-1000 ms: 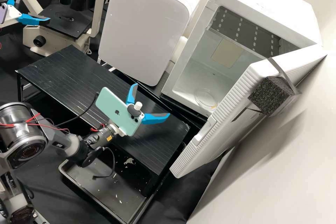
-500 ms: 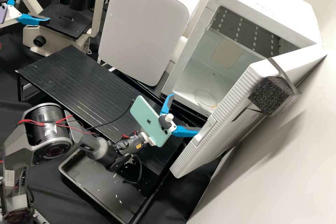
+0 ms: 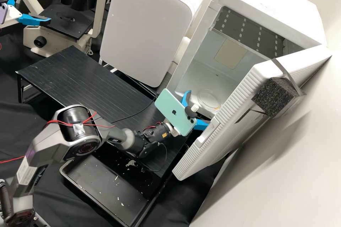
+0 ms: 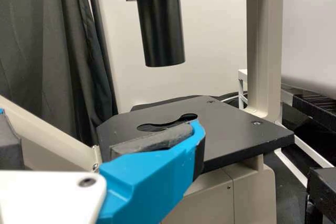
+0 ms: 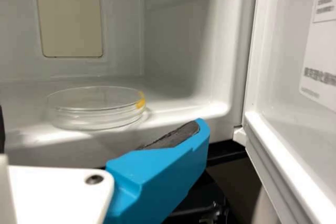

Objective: Take the petri dish out of the incubator

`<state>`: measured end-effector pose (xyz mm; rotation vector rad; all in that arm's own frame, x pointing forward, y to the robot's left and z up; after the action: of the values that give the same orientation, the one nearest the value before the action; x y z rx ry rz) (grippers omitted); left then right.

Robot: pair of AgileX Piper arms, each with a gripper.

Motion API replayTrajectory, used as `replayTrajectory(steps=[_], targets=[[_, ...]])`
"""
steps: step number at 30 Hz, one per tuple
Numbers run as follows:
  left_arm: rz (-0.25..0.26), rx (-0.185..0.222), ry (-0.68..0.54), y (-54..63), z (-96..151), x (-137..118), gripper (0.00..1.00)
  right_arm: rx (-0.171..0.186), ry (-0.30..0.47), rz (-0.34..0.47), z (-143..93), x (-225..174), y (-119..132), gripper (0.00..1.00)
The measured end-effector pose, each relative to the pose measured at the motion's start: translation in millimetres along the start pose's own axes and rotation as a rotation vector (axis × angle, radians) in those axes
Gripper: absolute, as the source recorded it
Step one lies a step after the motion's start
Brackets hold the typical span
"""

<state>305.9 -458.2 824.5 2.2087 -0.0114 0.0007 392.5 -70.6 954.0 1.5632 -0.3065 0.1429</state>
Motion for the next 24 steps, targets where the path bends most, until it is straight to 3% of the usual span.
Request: replayTrajectory(steps=[15,24], targets=[[0.000,0.000,0.000,0.0,0.0,0.0,1.00,0.002,-0.020,0.001,3.9,22.0,3.0,1.00],[0.000,0.000,0.000,0.0,0.0,0.0,1.00,-0.033,-0.008,-0.025,0.0,28.2,4.3,1.00]])
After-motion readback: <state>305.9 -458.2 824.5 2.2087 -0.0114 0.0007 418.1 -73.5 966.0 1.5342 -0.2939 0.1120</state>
